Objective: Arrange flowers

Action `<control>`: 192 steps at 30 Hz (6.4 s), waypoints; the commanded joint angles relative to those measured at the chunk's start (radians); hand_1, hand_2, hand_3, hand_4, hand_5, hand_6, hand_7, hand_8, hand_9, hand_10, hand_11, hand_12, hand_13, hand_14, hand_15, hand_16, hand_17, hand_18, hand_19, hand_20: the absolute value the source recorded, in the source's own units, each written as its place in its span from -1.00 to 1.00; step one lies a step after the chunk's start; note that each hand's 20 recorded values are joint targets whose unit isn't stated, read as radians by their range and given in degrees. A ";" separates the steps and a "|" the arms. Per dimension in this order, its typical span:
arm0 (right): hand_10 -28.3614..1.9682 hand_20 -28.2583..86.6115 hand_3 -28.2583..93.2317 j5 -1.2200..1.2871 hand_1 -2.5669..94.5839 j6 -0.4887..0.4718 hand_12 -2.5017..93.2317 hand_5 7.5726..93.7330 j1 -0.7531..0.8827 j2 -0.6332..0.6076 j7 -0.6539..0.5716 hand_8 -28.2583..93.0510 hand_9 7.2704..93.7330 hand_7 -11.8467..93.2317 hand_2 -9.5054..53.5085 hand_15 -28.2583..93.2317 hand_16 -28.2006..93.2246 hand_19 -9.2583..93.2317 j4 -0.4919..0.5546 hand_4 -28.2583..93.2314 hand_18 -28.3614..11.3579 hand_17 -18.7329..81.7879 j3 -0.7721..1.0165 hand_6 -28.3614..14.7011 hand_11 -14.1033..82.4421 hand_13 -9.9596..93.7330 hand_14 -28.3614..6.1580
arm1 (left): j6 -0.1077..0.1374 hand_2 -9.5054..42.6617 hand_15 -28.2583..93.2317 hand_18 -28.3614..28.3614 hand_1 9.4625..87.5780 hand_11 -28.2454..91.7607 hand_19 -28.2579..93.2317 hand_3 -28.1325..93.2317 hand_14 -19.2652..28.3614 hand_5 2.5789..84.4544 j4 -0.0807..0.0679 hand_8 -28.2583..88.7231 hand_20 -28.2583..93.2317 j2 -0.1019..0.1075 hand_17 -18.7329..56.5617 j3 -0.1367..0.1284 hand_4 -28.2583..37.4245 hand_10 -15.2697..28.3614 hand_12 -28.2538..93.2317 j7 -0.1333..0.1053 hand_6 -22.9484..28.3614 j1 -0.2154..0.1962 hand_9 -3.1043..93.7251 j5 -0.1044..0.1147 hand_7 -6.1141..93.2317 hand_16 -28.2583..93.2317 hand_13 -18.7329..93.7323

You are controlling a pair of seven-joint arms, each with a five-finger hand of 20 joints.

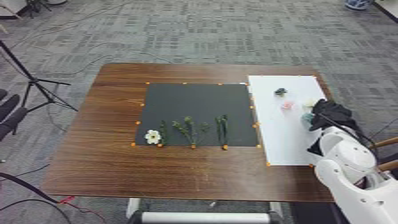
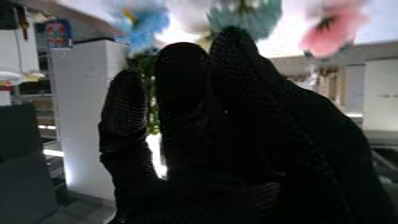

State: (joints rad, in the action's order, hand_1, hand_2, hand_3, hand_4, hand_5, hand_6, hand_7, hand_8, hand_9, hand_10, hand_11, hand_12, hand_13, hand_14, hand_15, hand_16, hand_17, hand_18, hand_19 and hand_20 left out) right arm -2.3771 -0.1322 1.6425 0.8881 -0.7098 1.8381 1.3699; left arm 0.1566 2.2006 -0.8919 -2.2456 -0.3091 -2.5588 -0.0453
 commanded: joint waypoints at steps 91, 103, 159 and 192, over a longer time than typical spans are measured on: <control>0.30 0.11 0.64 0.110 0.25 0.455 -0.34 0.69 -0.728 0.458 0.172 -0.46 0.79 -0.25 -1.00 0.48 0.01 0.82 -0.531 -1.00 -0.77 0.11 -1.012 0.32 -0.61 0.67 0.24 | 0.008 0.13 -0.14 0.47 -0.65 -0.33 -0.12 0.50 0.38 -0.09 -0.044 -0.62 -0.36 0.074 -0.63 0.181 -1.00 0.35 -0.34 0.042 0.26 0.196 -0.23 -0.049 -0.73 -0.60 -0.22; 0.16 0.09 0.61 0.102 0.22 0.429 -0.42 0.58 -0.719 0.459 0.165 -0.50 0.66 -0.28 -1.00 0.48 0.00 0.83 -0.509 -1.00 -0.80 0.10 -1.000 0.26 -0.53 0.65 0.23 | 0.010 0.11 -0.14 0.47 -0.64 -0.32 -0.11 0.52 0.38 -0.10 -0.046 -0.62 -0.36 0.079 -0.62 0.177 -1.00 0.36 -0.34 0.039 0.27 0.202 -0.23 -0.036 -0.73 -0.60 -0.22; -0.23 -0.09 0.81 -0.025 -0.67 -0.343 -0.73 -0.35 -0.739 0.609 0.592 -0.69 -0.50 -0.62 0.04 0.09 -0.42 0.25 -0.485 -0.87 -0.66 -0.53 -0.662 -0.07 -0.57 -0.56 -0.49 | 0.022 0.17 -0.13 0.46 -0.66 -0.32 -0.13 0.44 0.37 -0.12 -0.049 -0.63 -0.36 0.111 -0.60 0.209 -1.00 0.31 -0.33 -0.037 0.24 0.216 -0.24 -0.006 -0.72 -0.59 -0.21; -0.19 -0.14 0.83 -0.053 -0.53 -0.407 -0.71 0.10 -0.711 0.599 0.550 -0.72 -0.01 -0.54 -0.05 0.20 -0.48 0.34 -0.507 -0.92 -0.65 -0.44 -0.656 -0.04 -0.41 -0.29 -0.38 | 0.019 0.10 -0.15 0.46 -0.66 -0.33 -0.14 0.50 0.34 -0.13 -0.050 -0.62 -0.36 0.100 -0.59 0.210 -1.00 0.27 -0.33 -0.004 0.23 0.208 -0.25 -0.013 -0.72 -0.59 -0.21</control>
State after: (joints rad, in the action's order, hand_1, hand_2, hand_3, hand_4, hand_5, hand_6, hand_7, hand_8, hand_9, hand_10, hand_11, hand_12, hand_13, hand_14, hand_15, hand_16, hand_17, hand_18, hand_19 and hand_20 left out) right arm -2.4318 -0.5452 0.9180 1.4963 -0.1448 1.3152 0.7097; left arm 0.1780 2.1499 -0.7869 -2.0260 -0.3246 -2.3373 -0.0572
